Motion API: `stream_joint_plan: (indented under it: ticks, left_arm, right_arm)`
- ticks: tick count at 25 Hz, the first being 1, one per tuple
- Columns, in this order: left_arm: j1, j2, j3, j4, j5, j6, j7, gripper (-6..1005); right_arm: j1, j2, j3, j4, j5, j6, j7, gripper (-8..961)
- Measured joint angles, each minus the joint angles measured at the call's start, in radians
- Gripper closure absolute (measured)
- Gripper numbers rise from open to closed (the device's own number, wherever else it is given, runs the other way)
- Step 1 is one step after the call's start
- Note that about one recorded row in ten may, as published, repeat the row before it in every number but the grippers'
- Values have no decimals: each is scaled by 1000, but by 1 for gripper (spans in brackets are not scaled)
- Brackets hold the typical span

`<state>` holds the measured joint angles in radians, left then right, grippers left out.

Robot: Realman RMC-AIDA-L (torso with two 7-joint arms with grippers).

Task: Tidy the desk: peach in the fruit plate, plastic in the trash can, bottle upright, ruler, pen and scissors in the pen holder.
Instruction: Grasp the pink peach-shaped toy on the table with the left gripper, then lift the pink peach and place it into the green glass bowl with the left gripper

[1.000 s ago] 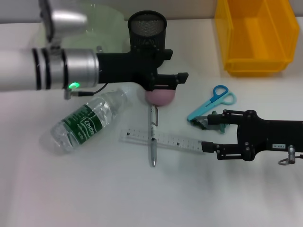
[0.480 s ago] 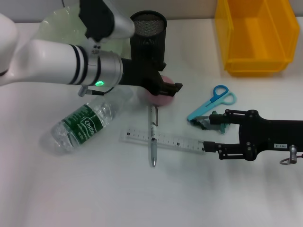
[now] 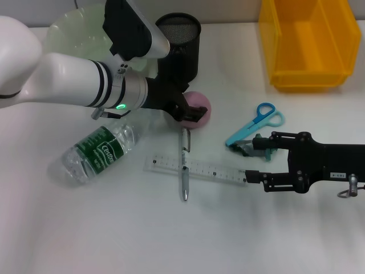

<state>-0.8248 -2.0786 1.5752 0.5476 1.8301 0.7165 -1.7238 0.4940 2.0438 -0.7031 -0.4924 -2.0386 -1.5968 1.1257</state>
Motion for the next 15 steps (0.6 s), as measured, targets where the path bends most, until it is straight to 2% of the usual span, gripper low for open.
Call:
stream_joint_plan:
  ticks: [4, 15]
  left_arm:
    - [-2, 0, 0, 2, 6, 6, -1, 263]
    - [10, 0, -4, 42, 4, 54, 7, 493]
  right_arm:
    - [0, -1, 0, 0, 0, 0, 0, 172]
    - [-3, 2, 1, 0, 0, 2, 0, 173]
